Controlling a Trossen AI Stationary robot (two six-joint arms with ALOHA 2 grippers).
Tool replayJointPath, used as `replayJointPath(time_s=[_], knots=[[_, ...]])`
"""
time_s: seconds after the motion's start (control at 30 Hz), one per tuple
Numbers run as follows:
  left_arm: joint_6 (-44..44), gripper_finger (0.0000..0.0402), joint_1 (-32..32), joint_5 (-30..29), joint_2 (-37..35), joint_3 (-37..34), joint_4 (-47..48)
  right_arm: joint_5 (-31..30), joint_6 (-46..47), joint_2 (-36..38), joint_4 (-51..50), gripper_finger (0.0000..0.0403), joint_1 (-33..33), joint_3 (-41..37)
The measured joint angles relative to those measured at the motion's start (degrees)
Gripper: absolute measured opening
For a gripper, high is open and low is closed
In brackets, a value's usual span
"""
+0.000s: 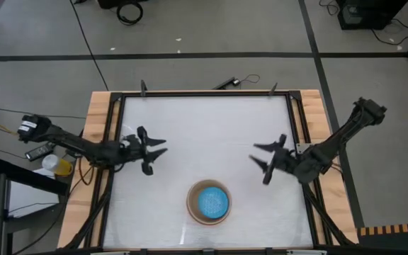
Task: Nest bowls inside each other
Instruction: Return to Home Position
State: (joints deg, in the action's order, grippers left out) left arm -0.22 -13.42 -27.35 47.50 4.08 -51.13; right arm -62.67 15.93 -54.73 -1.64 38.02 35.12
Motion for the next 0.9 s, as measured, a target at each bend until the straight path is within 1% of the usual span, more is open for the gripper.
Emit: replayJointPath(time_s=[0.03,0.1,0.2,0.3,0.4,0.47,0.53,0.6,0.67,0.77,0.9], knots=[[0.4,0.0159,0.5,0.1,-0.8,-1.0,-2.2,-2.5,-1.0,1.6,0.4,0.0215,-0.2,-1.3],[1.3,0.0159,1.9,1.9,-3.1,-1.9,-2.8,-5.5,-1.2,4.3,0.4,0.0204,-0.7,-2.8],[1.0,0.0159,4.6,7.3,-6.5,-1.4,2.5,-7.7,3.9,8.9,0.7,0.0184,-0.7,-4.0],[-1.2,0.0159,8.1,12.9,-9.4,0.5,11.7,-6.8,0.9,14.1,0.7,0.0164,-0.7,-6.3],[-2.0,0.0159,11.6,16.0,-11.3,2.4,19.7,-3.5,0.3,20.6,1.0,0.015,-0.7,-10.0],[-1.9,0.0159,13.3,18.1,-12.8,3.8,22.3,-1.2,0.6,25.3,1.3,0.0145,-0.7,-13.4],[-1.2,0.0159,14.3,19.9,-14.8,5.2,23.7,0.9,-0.6,29.9,3.9,0.014,-0.7,-17.2],[0.0,0.0159,14.6,20.3,-17.6,5.7,26.1,2.7,-2.7,34.0,6.5,0.0135,-0.7,-19.9],[0.7,0.0159,14.6,20.4,-20.8,5.8,29.4,3.8,-4.4,37.8,7.0,0.013,-0.6,-21.1],[-0.5,0.0159,14.5,20.4,-26.0,4.6,34.1,4.1,-8.0,42.3,6.4,0.0123,-0.6,-21.5],[-2.0,0.0159,13.7,19.5,-32.6,2.0,37.3,4.3,-11.8,47.3,4.7,0.0119,-0.2,-21.5]])
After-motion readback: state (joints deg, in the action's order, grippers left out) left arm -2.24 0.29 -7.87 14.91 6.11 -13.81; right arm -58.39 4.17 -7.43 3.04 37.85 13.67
